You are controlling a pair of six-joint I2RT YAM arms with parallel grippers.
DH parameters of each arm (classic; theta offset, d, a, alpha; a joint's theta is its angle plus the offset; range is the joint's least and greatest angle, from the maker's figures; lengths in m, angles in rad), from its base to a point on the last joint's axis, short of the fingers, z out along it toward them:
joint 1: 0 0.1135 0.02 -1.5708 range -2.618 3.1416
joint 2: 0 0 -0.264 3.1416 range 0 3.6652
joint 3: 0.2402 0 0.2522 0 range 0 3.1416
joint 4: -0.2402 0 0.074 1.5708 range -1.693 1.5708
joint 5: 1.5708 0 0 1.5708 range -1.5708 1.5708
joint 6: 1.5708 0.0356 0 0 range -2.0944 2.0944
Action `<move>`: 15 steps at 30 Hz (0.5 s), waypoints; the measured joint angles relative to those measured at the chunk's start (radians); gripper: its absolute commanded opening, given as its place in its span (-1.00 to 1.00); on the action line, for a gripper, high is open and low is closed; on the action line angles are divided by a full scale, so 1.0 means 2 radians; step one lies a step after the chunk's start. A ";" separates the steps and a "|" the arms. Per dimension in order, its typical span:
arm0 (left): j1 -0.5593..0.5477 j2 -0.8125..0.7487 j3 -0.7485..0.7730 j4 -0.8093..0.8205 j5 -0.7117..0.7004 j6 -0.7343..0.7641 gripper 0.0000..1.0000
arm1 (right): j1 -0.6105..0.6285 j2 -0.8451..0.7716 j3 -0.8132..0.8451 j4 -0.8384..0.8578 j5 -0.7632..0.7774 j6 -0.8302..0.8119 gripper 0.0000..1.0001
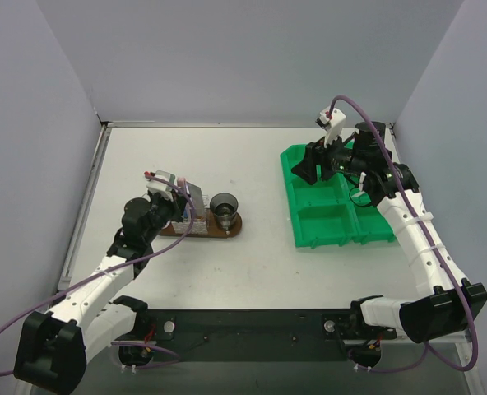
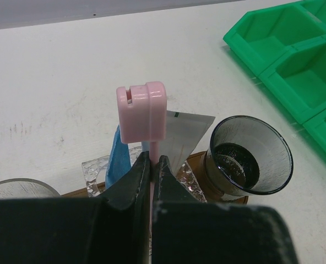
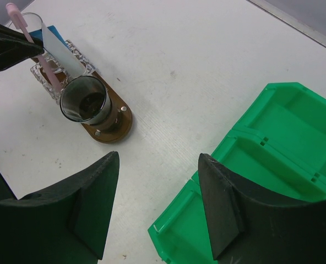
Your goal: Prepare toiletry sets of a toothbrush and toothpaste on the tray
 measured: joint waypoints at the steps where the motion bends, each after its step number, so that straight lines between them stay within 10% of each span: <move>1: 0.001 0.000 0.000 0.000 0.002 0.000 -1.00 | 0.000 0.000 0.000 0.000 0.000 0.000 0.09; 15: 0.012 0.010 -0.015 0.012 0.023 -0.001 -0.96 | 0.000 0.000 0.000 0.000 -0.002 0.000 0.09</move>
